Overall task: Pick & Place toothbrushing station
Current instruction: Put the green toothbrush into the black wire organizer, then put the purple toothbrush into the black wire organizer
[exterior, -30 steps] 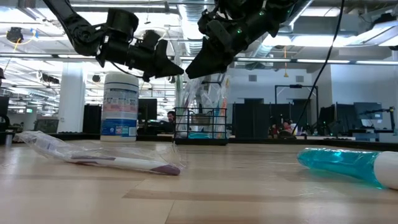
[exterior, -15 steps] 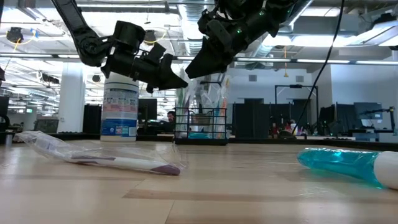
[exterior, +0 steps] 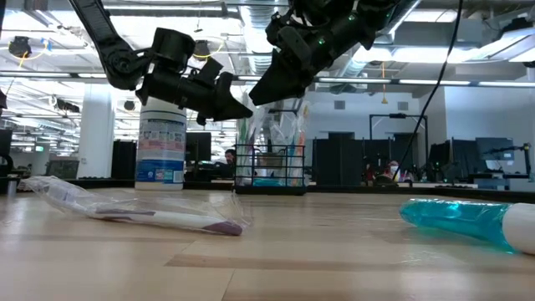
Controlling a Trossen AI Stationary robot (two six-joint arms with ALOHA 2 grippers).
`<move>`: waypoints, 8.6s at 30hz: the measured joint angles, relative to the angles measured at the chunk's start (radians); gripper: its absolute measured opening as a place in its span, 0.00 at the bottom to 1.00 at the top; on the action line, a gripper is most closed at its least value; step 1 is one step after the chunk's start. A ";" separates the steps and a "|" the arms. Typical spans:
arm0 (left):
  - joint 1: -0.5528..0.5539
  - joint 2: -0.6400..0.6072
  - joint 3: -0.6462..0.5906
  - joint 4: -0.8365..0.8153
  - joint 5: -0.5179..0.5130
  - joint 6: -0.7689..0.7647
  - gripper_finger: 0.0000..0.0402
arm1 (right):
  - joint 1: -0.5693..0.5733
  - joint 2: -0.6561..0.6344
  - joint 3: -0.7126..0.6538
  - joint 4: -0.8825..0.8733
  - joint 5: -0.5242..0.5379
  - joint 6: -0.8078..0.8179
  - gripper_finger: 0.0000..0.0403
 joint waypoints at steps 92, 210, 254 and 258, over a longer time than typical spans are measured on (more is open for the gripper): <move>-0.016 -0.018 -0.002 -0.118 -0.090 0.037 0.26 | 0.012 0.000 0.000 -0.026 0.000 -0.008 0.45; -1.039 -0.296 -0.435 -0.410 -0.119 -0.414 0.54 | 0.026 0.001 0.000 -0.016 0.000 0.029 0.45; -1.122 -0.112 -0.383 -0.282 -0.302 -0.359 0.54 | 0.026 0.001 0.000 -0.015 0.000 0.043 0.44; -1.122 -0.071 -0.367 -0.267 -0.315 -0.329 0.54 | 0.026 0.001 0.000 -0.015 0.000 0.043 0.44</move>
